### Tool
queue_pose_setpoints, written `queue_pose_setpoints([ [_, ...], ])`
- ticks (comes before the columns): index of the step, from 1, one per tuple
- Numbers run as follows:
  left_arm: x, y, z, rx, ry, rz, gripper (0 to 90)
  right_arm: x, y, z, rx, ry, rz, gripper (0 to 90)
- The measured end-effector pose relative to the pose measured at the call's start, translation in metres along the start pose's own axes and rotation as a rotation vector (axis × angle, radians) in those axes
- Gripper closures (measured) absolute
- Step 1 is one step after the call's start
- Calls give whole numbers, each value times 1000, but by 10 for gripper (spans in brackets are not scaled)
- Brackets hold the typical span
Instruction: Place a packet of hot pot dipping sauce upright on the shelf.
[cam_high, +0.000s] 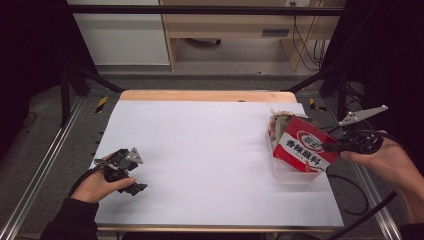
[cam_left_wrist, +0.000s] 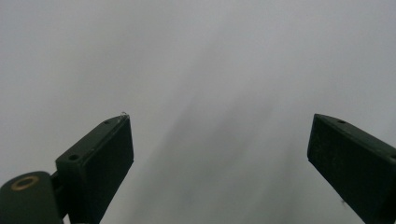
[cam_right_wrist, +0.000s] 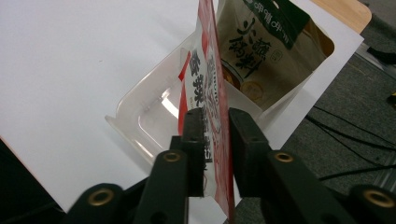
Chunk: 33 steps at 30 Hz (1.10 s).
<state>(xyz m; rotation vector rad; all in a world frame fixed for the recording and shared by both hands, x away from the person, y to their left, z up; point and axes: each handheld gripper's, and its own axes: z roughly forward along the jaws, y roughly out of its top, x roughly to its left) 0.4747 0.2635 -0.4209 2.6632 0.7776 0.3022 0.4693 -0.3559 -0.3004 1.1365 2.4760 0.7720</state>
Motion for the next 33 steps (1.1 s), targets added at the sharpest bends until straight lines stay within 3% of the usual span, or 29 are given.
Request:
queue_pose_setpoints([
  [4,-1,1,0,-4,-2,4,71,2,4,3,-2,-15,2,586],
  [8,-1,1,1,-2,-1,5,71,3,7,5,-2,-27,3,505],
  [9,-1,1,1,0,0,3,71,3,10,6,-7,-41,9,434],
  [16,-1,0,2,1,-2,-1,71,5,23,7,-36,-67,20,259],
  [22,-1,0,2,2,1,-1,71,12,39,5,-57,-95,16,219],
  [33,-1,0,4,11,10,-2,68,38,78,-3,-154,-139,12,148],
])
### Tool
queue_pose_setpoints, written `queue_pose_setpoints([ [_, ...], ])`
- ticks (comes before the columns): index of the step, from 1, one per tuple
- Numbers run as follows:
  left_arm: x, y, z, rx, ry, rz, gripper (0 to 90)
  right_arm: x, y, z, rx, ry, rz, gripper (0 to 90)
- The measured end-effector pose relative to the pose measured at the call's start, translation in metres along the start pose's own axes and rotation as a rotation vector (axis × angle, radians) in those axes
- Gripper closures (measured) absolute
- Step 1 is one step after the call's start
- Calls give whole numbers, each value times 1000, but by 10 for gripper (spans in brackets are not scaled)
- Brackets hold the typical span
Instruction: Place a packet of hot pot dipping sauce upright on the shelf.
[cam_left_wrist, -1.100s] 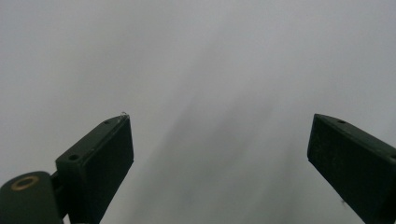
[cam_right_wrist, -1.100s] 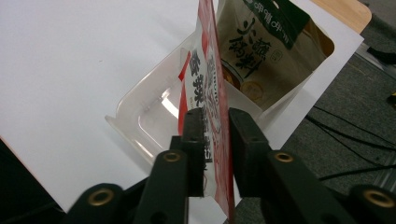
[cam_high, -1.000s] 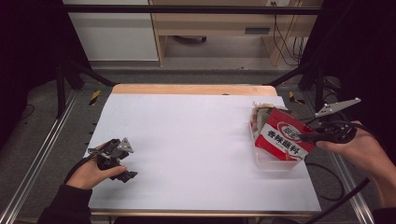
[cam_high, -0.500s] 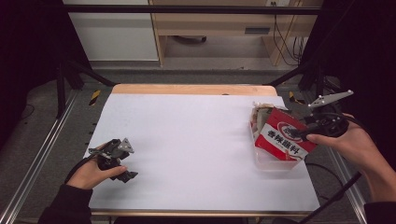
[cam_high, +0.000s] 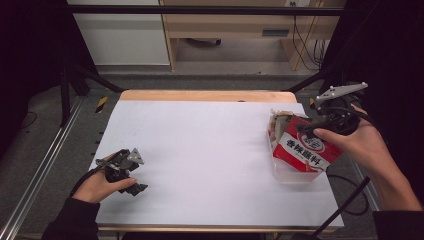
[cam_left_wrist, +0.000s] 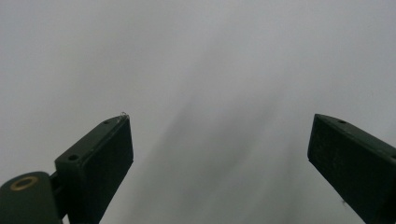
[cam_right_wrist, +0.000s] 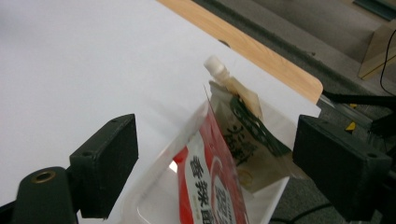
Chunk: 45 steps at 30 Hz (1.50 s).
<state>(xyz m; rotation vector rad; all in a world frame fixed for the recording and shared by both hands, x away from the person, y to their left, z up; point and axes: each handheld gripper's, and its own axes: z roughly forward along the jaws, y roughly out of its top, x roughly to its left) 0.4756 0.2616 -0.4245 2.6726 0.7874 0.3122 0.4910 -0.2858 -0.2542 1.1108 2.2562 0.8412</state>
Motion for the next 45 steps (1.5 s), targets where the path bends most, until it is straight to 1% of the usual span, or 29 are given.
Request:
queue_pose_setpoints([
  [1,0,0,0,0,0,0,68,0,0,0,0,0,0,148],
  [2,0,0,0,-5,1,-5,68,5,7,0,-14,-3,-5,144],
  [6,0,0,0,-8,3,-12,67,15,17,1,-46,-19,-4,141],
  [7,0,0,0,-8,3,-12,66,15,17,1,-46,-19,-4,141],
  [8,0,0,0,-12,5,-16,66,20,22,2,-58,-15,-6,139],
  [9,0,0,0,-12,5,-16,66,20,22,2,-58,-15,-6,139],
  [11,1,0,0,-21,9,-18,66,28,29,5,-65,-11,-9,139],
  [13,2,-1,0,-18,13,-15,66,31,33,7,-68,-9,-13,138],
  [19,3,-1,-1,-22,14,-18,64,36,41,14,-83,-15,-1,134],
  [25,2,-1,-1,-22,16,-18,62,38,45,18,-88,-12,12,127],
  [32,2,-1,-1,-28,13,-23,62,44,48,22,-94,-17,7,109],
  [34,2,-1,-1,-28,13,-23,62,48,51,24,-101,-21,17,106],
  [38,3,-1,-1,-27,17,-21,62,52,54,27,-104,-17,12,101],
  [45,3,-1,-3,-39,18,-26,61,65,61,37,-122,-10,8,100],
])
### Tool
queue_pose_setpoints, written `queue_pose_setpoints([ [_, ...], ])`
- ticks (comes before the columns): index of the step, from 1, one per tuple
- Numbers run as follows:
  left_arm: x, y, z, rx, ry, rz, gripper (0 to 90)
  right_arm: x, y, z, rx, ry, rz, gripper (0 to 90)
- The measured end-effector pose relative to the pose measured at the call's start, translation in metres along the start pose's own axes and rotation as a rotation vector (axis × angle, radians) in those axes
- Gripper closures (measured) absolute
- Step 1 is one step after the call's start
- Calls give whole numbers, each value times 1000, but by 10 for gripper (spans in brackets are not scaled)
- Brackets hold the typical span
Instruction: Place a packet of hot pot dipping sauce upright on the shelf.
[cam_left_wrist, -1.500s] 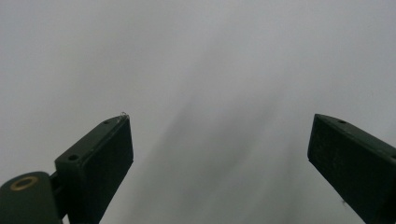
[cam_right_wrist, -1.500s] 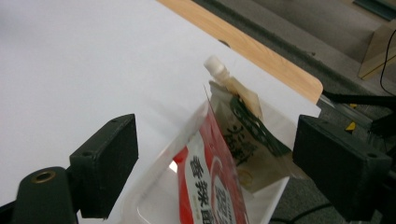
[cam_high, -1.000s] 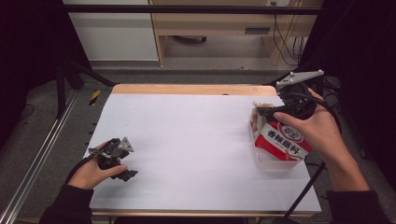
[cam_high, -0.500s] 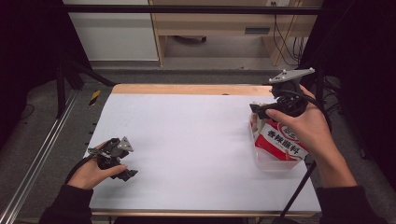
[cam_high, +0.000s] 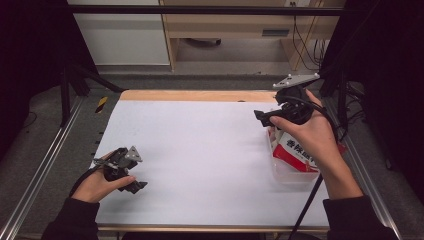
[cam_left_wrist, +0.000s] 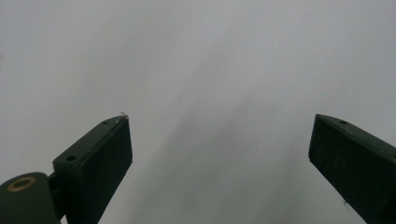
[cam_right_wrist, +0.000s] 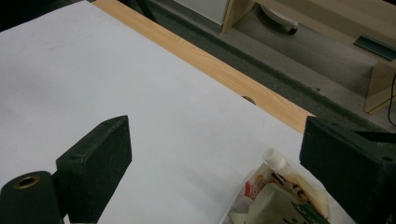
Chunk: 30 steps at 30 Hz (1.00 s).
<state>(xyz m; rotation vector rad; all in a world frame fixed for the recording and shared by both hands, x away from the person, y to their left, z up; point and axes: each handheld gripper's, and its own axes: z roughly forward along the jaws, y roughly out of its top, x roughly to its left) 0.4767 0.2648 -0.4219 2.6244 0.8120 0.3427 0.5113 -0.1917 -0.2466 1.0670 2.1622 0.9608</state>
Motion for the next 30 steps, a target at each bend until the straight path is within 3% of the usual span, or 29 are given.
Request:
queue_pose_setpoints([
  [30,4,-3,-3,-8,6,-16,59,46,19,48,-90,35,71,81],
])
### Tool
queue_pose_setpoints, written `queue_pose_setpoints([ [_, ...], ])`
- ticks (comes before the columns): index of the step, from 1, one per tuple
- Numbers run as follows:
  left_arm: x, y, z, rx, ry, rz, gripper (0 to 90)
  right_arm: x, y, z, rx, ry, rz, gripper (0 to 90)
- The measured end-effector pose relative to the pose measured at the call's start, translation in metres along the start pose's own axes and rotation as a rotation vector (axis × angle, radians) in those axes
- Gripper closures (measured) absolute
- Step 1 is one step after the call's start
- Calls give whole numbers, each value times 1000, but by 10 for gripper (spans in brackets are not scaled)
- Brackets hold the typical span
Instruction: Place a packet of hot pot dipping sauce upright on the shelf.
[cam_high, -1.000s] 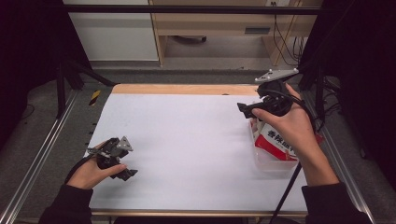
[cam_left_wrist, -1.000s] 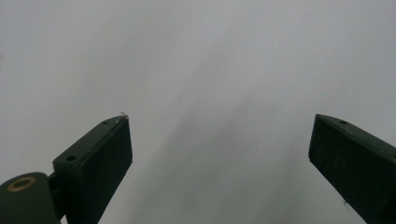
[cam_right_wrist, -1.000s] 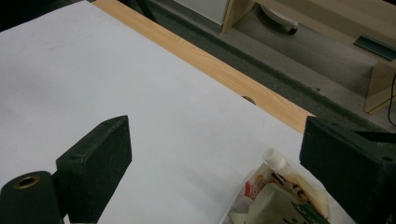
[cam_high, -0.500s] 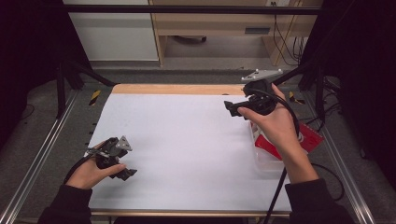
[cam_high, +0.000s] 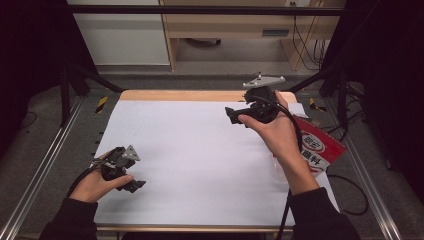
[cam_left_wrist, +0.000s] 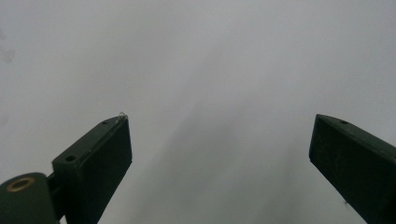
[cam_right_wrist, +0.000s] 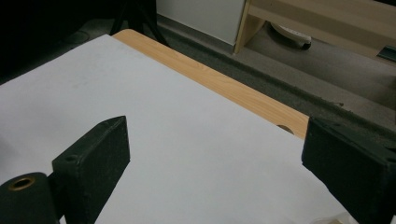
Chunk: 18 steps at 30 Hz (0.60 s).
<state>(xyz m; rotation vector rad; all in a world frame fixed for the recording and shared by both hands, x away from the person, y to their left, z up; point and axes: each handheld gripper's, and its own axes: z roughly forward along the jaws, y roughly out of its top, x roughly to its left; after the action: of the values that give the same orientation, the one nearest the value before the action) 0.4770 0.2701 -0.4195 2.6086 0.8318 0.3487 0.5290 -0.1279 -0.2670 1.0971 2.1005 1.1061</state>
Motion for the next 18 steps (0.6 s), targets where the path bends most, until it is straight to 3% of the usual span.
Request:
queue_pose_setpoints([
  [8,1,0,-1,-1,-1,3,59,11,-5,7,-19,-11,-17,73],
  [18,1,-1,-1,-4,1,-2,59,20,-16,17,-25,-26,9,67],
])
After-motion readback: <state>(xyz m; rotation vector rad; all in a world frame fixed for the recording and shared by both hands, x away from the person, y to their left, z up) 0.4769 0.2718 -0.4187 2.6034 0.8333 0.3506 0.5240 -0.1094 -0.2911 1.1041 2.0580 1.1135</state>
